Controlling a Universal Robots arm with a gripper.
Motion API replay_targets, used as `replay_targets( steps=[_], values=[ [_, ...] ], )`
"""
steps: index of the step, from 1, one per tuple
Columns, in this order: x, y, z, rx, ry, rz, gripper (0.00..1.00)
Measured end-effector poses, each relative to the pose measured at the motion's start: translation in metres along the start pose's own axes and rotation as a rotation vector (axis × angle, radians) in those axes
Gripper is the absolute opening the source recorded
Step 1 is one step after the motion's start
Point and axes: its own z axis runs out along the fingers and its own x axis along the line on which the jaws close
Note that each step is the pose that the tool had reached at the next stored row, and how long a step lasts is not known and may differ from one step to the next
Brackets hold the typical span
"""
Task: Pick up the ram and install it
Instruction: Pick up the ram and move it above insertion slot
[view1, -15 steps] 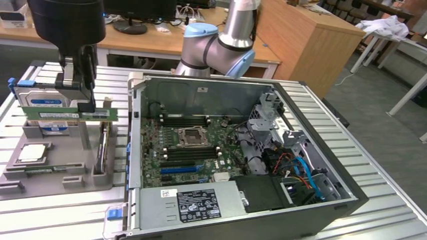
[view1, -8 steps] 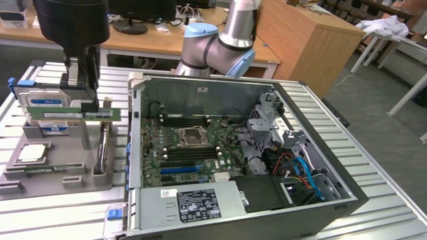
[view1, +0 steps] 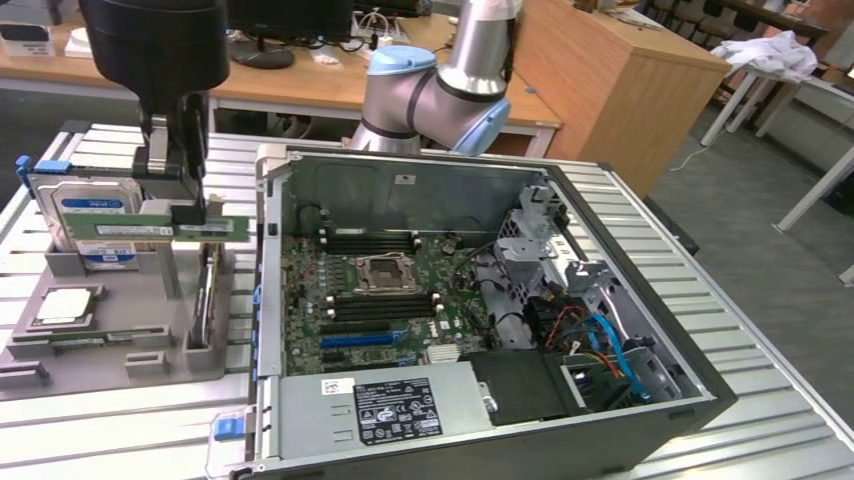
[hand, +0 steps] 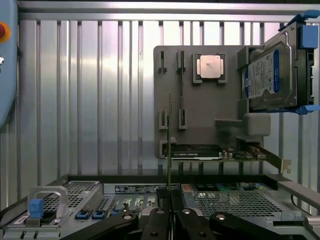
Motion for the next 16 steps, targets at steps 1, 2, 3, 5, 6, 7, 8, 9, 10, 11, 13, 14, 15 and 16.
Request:
replay_targets(
  steps=[1,2,3,5,6,7,8,9,10,11,13,14,15,16],
  values=[
    [0.0,-0.0007,0.0,0.0001,0.0,0.0,0.12],
    [0.0,-0.0015,0.0,-0.0001,0.0,0.0,0.12],
    [0.0,-0.0024,0.0,0.0,0.0,0.0,0.12],
    [0.0,-0.0045,0.0,0.0,-0.0001,0.0,0.12],
    [0.0,-0.0056,0.0001,0.0001,-0.0001,0.0,0.12],
    [0.0,-0.0066,0.0,0.0,0.0,0.0,0.12],
    [0.0,-0.0077,0.0,0.0,0.0,0.0,0.12],
    [-0.001,-0.0087,0.0,0.0001,-0.0001,0.0,0.12],
    [-0.001,-0.0096,0.0,0.0,0.0,0.0,0.12],
    [-0.001,-0.0106,0.0,0.0,0.0,0.0,0.12],
    [-0.001,-0.0125,0.0,0.0001,0.0,0.0,0.12],
    [-0.001,-0.0135,0.0,0.0,0.0,0.0,0.12],
    [-0.001,-0.0144,0.0,0.0,0.0,0.0,0.12],
    [-0.001,-0.0154,0.0,0.0,0.0,0.0,0.12]
  ],
)
